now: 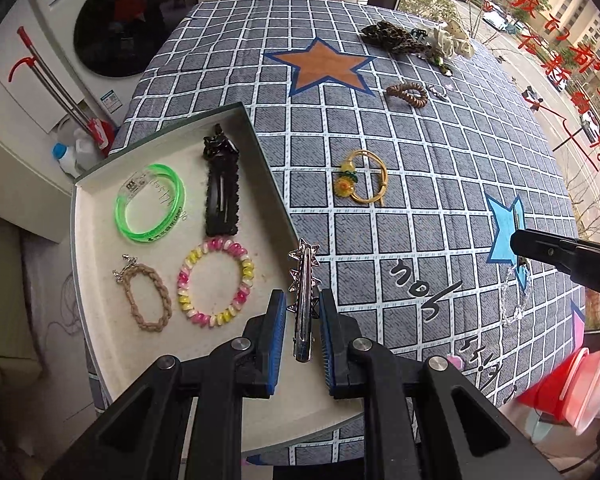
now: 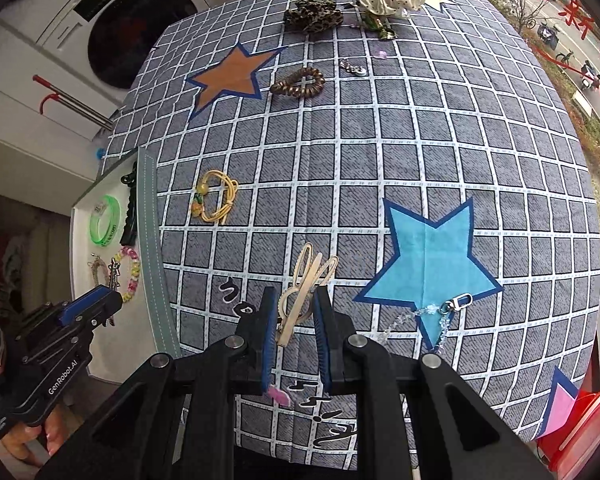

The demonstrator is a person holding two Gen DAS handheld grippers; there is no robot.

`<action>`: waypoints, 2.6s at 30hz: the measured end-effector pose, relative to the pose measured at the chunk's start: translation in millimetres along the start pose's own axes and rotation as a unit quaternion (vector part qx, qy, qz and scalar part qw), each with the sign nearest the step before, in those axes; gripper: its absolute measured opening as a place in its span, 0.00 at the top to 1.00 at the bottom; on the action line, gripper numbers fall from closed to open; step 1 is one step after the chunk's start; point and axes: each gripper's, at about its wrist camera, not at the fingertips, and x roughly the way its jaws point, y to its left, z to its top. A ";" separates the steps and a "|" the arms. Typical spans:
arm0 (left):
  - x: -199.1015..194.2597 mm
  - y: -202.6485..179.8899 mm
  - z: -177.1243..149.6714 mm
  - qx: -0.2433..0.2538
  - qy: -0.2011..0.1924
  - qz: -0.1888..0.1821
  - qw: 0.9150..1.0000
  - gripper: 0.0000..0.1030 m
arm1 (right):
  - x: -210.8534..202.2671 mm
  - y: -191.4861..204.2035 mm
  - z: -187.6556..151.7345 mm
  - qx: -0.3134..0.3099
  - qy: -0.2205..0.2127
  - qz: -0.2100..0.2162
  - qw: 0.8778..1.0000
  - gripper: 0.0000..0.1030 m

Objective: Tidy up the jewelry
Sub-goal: 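Carry the silver barrette with left tool while right tool carries the bunny clip to the tray, then open right tool to drop the bunny clip while left tool releases the barrette in the tray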

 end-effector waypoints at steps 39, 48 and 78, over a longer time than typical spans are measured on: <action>57.4 130.6 -37.8 -0.136 0.033 0.055 0.989 0.77 | 130.7 195.5 -17.4 -0.213 0.109 0.009 0.971 0.81; 57.9 131.1 -36.3 -0.129 0.032 0.068 0.989 0.77 | 136.1 197.1 -13.9 -0.208 0.111 0.004 0.972 0.81; 45.7 102.9 -29.4 -0.088 0.051 0.083 0.991 0.31 | 49.4 131.2 -5.0 -0.110 0.055 0.009 0.992 0.48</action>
